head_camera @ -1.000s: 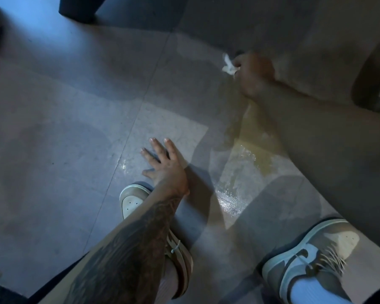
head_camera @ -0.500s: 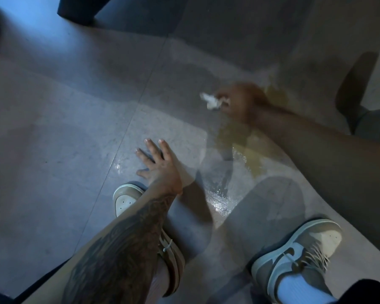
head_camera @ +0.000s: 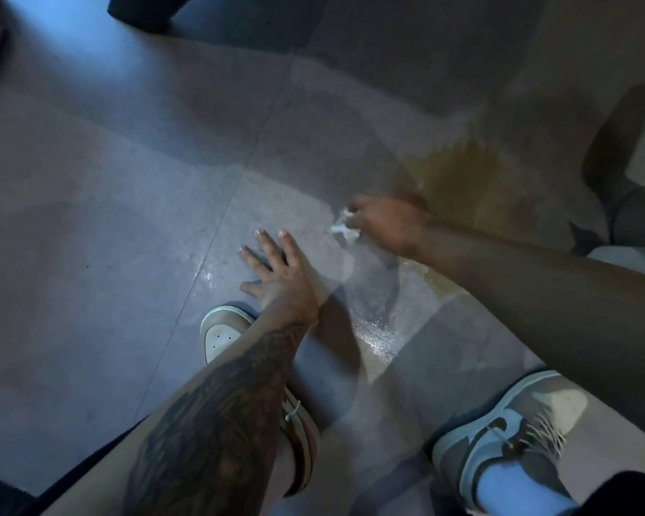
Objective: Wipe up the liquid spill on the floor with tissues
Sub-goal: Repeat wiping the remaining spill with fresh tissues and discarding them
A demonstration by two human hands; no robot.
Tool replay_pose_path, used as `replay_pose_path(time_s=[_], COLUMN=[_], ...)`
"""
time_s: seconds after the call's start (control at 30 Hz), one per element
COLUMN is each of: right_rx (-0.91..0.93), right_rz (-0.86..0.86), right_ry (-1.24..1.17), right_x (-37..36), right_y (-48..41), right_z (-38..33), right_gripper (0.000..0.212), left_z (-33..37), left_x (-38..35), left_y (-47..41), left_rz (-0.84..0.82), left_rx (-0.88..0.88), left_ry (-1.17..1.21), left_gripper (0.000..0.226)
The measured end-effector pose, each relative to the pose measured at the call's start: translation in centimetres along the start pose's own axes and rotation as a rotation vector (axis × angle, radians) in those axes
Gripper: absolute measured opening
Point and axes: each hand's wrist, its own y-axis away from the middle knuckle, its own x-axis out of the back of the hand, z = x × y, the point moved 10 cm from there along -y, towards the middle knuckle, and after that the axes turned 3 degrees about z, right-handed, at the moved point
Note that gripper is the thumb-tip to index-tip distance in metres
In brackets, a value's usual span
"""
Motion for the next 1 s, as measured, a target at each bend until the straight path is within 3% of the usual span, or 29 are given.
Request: replay_pose_path(time_s=[0.07,0.13,0.23,0.3,0.33,0.4,0.5,0.63,0.7,0.87,0.93,1.0], right_rx=[0.073,0.022,0.052,-0.032,-0.109,-0.285,-0.450,-0.309,-0.217,-0.002,-0.011,-0.083], right_rz=[-0.100,-0.141,0.089,0.271,0.328,0.363,0.330,0.324,0.317,0.060,0.105,0.268], right_ry=[0.046,0.194,0.270,0.139,0.106,0.124,0.129,0.116,0.161,0.156,0.041,-0.016], right_x=[-1.5,-0.9,3.5,7.7,9.6,11.4,9.4,4.9,3.9,0.1,1.3,4.6], right_y=[1.4,2.6,2.2,0.9,0.2,-0.8,-1.8,-0.4,1.9,5.1,4.9,3.7], right_z=[1.3,2.1,2.6,4.0,5.3,8.4,11.1,7.9,6.0,3.1,3.8,5.4], right_gripper=[0.017,0.026,0.041,0.056,0.048,0.034,0.034,0.025,0.035,0.022,0.036,0.047], left_z=[0.0,0.0,0.0,0.0,0.0,0.0,0.0,0.0,0.0,0.0,0.0,-0.1], left_x=[0.1,0.2,0.1,0.0,0.0,0.0,0.0,0.0,0.1,0.1,0.0,-0.1], left_y=[0.1,0.1,0.1,0.0,0.0,0.0,-0.1,-0.1,0.1,0.0,-0.1,-0.2], left_rz=[0.004,0.012,0.011,0.005,0.002,0.006,0.005,0.010,0.027,0.011,0.006,0.005], left_rx=[-0.002,-0.003,-0.008,-0.010,-0.009,-0.005,0.002,-0.004,-0.013,-0.019,-0.023,-0.024], left_ry=[0.002,0.003,0.009,0.015,0.017,0.017,0.020,0.010,0.007,0.015,0.016,0.011], left_gripper=[0.164,0.164,0.163,0.164,0.164,0.164,0.165,0.164,0.162,0.162,0.162,0.163])
